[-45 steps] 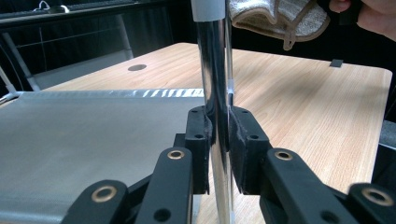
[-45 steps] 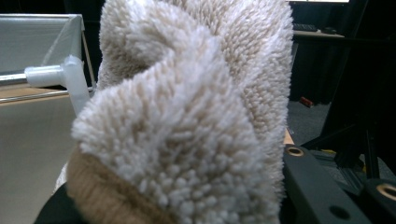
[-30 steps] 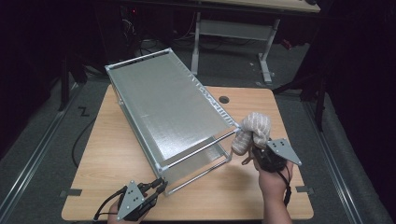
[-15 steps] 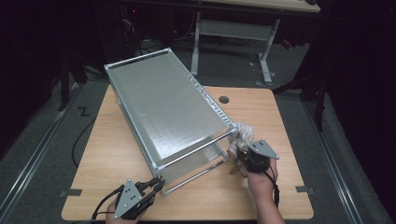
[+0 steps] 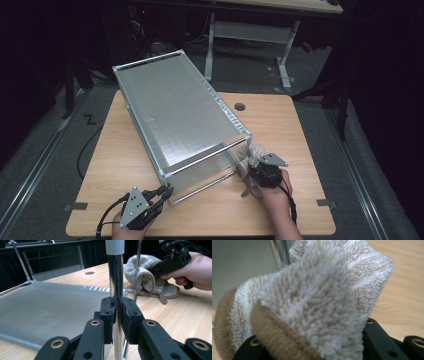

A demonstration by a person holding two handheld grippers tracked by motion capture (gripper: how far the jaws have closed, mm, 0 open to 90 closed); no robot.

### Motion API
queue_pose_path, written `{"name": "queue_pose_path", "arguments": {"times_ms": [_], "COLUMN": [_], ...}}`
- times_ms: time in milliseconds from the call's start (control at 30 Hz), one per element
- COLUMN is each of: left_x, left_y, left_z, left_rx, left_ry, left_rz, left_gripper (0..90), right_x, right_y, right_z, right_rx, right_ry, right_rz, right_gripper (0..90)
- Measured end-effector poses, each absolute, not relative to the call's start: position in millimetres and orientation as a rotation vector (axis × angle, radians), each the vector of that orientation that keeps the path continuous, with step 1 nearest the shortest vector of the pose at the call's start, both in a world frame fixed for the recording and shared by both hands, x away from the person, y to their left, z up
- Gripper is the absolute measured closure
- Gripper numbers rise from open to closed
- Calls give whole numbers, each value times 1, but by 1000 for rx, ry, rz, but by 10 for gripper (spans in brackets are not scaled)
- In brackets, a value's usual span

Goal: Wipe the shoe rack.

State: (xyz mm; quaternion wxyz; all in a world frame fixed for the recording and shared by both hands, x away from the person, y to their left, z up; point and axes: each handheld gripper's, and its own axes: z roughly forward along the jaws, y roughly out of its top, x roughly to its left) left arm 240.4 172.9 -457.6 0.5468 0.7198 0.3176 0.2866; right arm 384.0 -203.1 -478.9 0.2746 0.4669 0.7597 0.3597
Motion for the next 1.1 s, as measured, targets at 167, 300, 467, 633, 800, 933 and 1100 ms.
{"name": "queue_pose_path", "arguments": {"times_ms": [167,300,467,633,800,933,1100], "left_x": [242,242,241,240,237,235,233], "left_y": [175,176,176,176,173,169,166], "left_z": [-457,-457,-457,-458,-458,-458,-458], "left_rx": [1707,1702,1703,1704,1712,1720,1725], "left_ry": [761,768,771,770,751,734,718], "left_rz": [687,688,690,686,683,679,664], "left_gripper": [789,789,789,790,790,789,788], "right_x": [388,385,388,384,376,369,355], "right_y": [-207,-215,-211,-194,-191,-195,-197], "right_z": [-483,-475,-481,-478,-459,-441,-417], "right_rx": [1282,1290,1275,1208,1159,1125,1077], "right_ry": [2041,1948,1986,2024,1954,1872,1776], "right_rz": [906,896,876,925,999,1060,1142], "right_gripper": [705,706,705,706,704,703,703]}}
